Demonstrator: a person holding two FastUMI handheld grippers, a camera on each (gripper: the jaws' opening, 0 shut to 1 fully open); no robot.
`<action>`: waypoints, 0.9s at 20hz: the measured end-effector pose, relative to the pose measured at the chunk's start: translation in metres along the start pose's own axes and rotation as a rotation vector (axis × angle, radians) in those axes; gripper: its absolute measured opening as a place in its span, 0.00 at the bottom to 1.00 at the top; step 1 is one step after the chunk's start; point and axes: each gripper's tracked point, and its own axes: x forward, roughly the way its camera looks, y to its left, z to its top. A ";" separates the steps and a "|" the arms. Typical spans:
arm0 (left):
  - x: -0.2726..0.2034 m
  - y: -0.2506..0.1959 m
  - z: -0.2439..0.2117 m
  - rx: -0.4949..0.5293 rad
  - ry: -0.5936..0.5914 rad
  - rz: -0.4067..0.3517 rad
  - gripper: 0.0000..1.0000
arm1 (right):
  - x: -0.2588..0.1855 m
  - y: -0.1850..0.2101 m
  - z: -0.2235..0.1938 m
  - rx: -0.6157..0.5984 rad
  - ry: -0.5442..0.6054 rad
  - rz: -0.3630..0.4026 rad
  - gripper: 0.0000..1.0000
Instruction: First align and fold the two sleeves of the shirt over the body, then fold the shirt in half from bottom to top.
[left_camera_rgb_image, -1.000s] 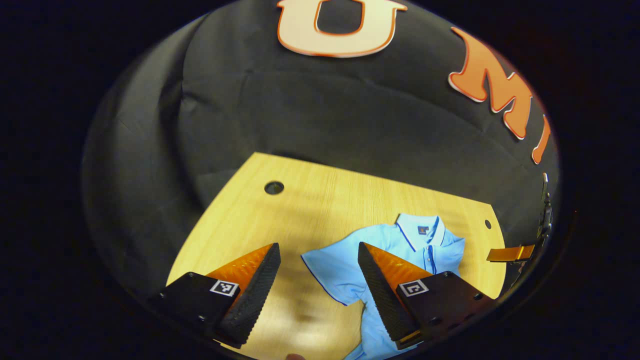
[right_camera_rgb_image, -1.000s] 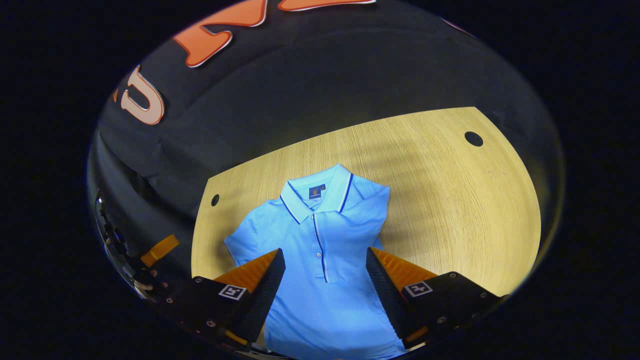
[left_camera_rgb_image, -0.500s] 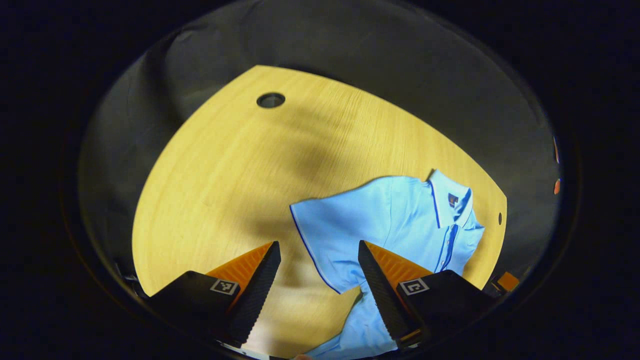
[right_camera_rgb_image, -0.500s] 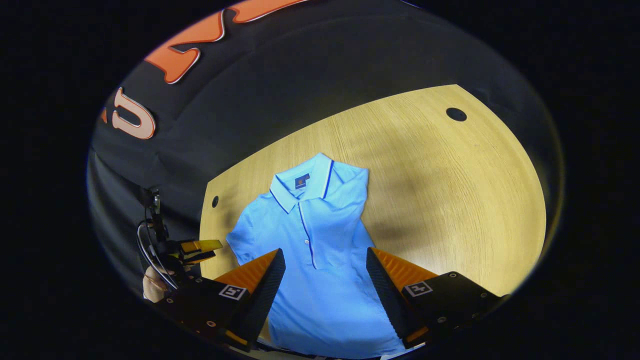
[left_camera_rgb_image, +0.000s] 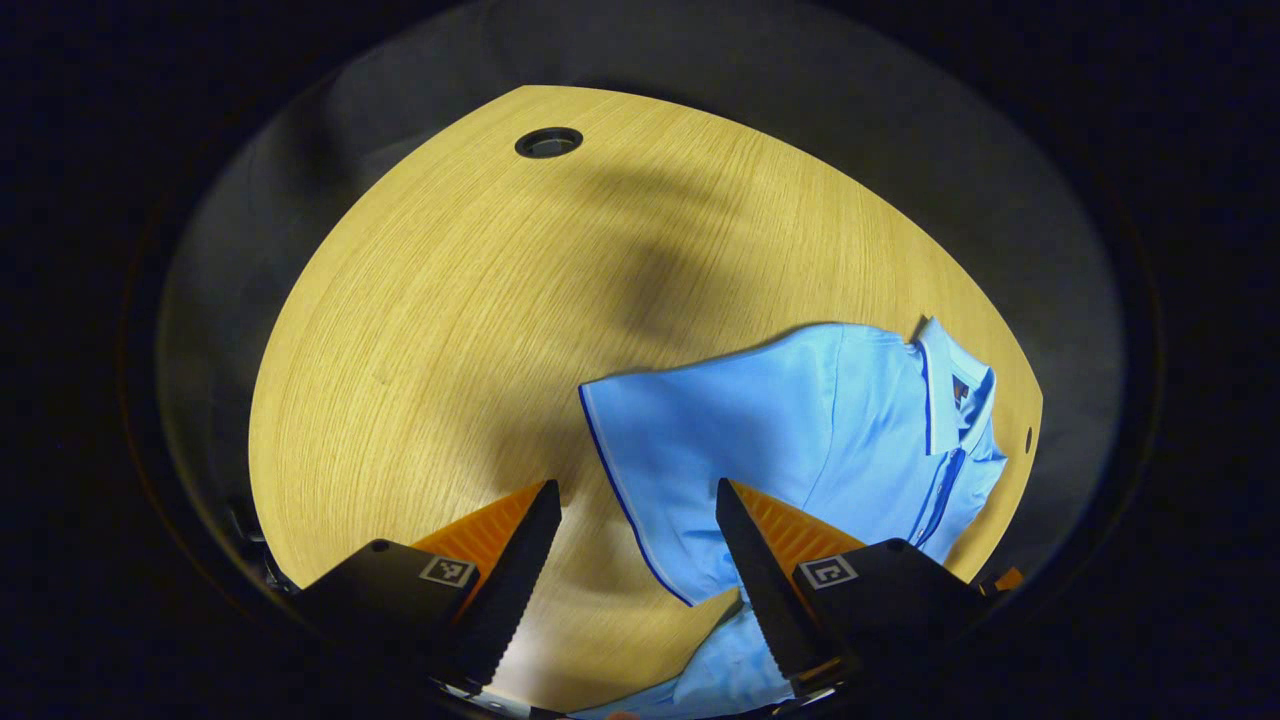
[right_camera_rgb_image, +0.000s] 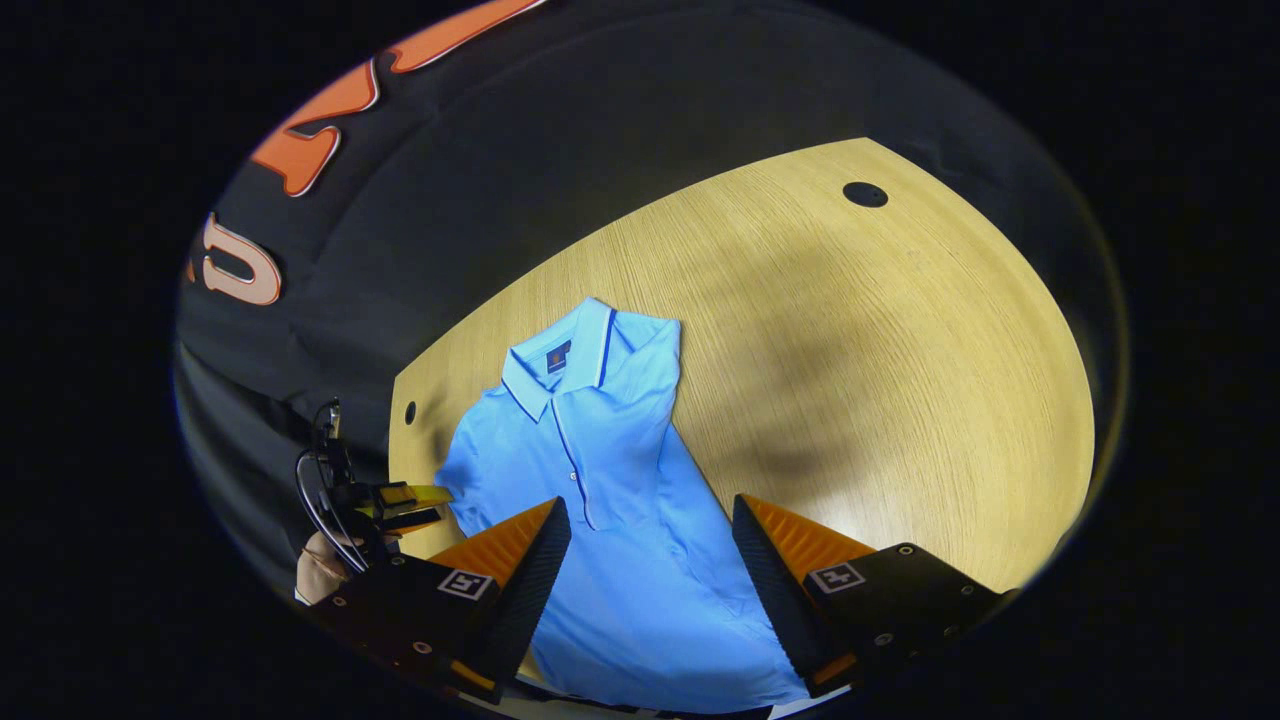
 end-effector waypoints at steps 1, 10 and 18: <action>0.002 0.001 -0.001 0.000 0.006 0.006 1.00 | 0.000 -0.002 0.001 -0.001 -0.002 -0.003 0.99; 0.008 0.007 0.000 0.054 -0.006 0.093 0.80 | 0.006 -0.013 -0.001 0.010 0.009 -0.038 0.99; 0.007 -0.010 0.003 0.102 -0.037 0.054 0.09 | 0.004 -0.016 -0.008 0.024 0.005 -0.034 0.99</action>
